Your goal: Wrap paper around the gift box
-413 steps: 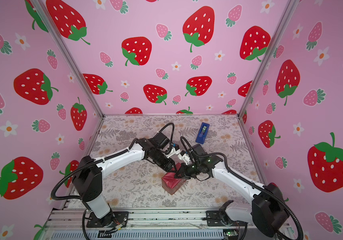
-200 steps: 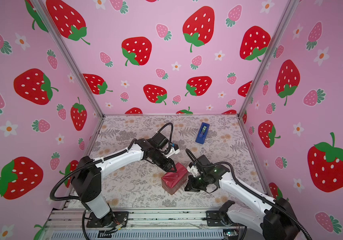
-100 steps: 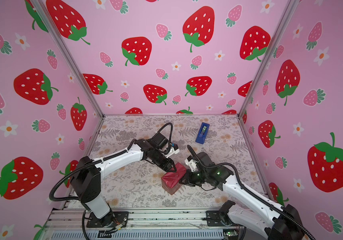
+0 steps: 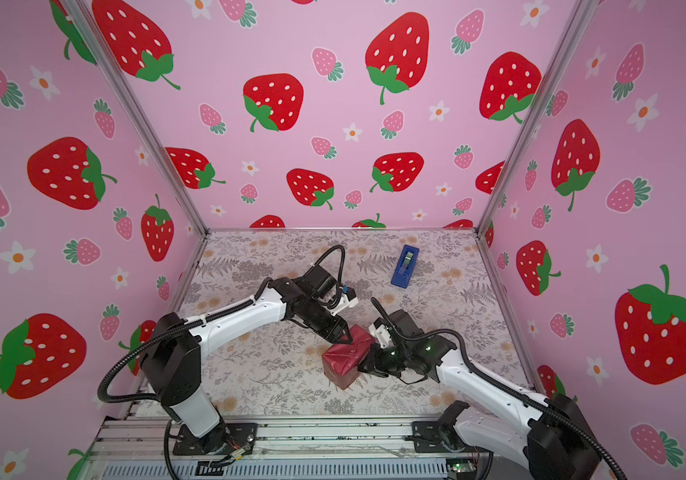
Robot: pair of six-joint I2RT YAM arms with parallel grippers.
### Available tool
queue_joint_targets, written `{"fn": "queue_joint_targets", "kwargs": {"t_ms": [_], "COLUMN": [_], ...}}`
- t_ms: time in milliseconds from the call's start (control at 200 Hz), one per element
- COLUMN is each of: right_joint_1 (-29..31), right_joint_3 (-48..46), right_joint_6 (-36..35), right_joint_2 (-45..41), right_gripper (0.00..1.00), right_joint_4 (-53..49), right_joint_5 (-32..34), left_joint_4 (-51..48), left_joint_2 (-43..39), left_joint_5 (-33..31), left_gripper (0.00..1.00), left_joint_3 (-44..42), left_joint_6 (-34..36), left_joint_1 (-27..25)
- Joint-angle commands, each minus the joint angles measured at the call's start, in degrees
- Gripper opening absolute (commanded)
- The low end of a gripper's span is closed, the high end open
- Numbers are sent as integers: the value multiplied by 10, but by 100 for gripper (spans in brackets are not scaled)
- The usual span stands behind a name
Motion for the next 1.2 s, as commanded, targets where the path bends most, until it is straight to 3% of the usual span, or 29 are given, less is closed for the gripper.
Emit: {"fn": "queue_joint_targets", "kwargs": {"t_ms": [0,245,490,690,885,1025,1196], "right_joint_1": [2,2,3,2,2,0,-25], "right_joint_3": [0,30,14,-1,-1,12,46], "right_joint_6": [3,-7,36,30,10,-2,-37], "right_joint_2": [-8,-39,-62,-27,-15,-31,-48], "right_gripper": [0,0,0,0,0,0,0], "right_joint_4": [-12,-58,45,64,32,-19,-76], "right_joint_5": [31,51,-10,-10,13,37,66], "left_joint_4": [-79,-93,-107,-104,-107,-115,-103], "left_joint_2": [13,-10,-7,0,-12,-43,-95], "left_joint_5": [-43,-55,-53,-51,-59,-101,-139], "left_gripper": [42,42,43,43,43,43,50], "left_joint_3": [-27,-2,20,18,24,44,55], "left_joint_6": [6,-1,4,2,-2,-10,-18], "left_joint_1": [-9,-8,-9,-9,-8,-10,-11]}}
